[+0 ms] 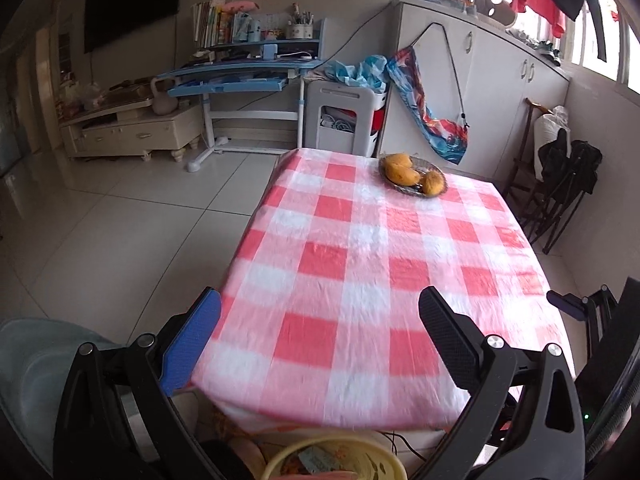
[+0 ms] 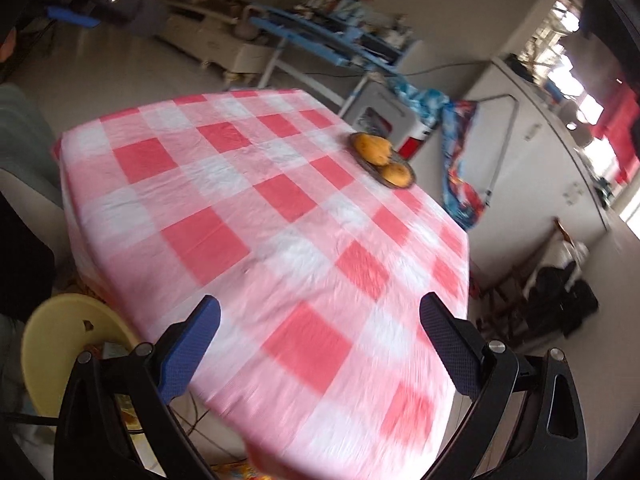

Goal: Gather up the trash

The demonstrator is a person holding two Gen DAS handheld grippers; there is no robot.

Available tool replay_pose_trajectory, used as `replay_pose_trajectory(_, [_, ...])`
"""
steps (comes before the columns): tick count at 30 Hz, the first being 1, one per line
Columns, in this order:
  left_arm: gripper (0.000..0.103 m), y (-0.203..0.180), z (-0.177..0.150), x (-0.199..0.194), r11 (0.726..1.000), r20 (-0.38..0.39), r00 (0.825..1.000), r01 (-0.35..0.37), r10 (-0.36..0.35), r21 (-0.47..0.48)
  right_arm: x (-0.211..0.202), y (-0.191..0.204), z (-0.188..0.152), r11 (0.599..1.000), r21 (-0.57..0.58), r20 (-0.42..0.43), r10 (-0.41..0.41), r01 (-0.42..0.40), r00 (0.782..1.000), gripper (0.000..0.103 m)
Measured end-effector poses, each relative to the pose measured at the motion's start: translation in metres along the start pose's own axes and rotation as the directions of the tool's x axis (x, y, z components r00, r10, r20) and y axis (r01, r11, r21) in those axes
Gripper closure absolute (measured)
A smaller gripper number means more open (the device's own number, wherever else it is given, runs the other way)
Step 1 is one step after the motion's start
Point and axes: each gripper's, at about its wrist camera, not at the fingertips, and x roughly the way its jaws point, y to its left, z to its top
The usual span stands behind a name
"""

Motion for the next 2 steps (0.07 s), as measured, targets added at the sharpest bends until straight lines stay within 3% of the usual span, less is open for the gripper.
replay_pose_trajectory(2, [0.007, -0.0004, 0.0063, 0.0097, 1.000, -0.002, 1.000, -0.009, 0.009, -0.007, 0.0154, -0.0073, 0.0041, 0.998, -0.010, -0.005, 0.061, -0.061, 0.998, 0.008])
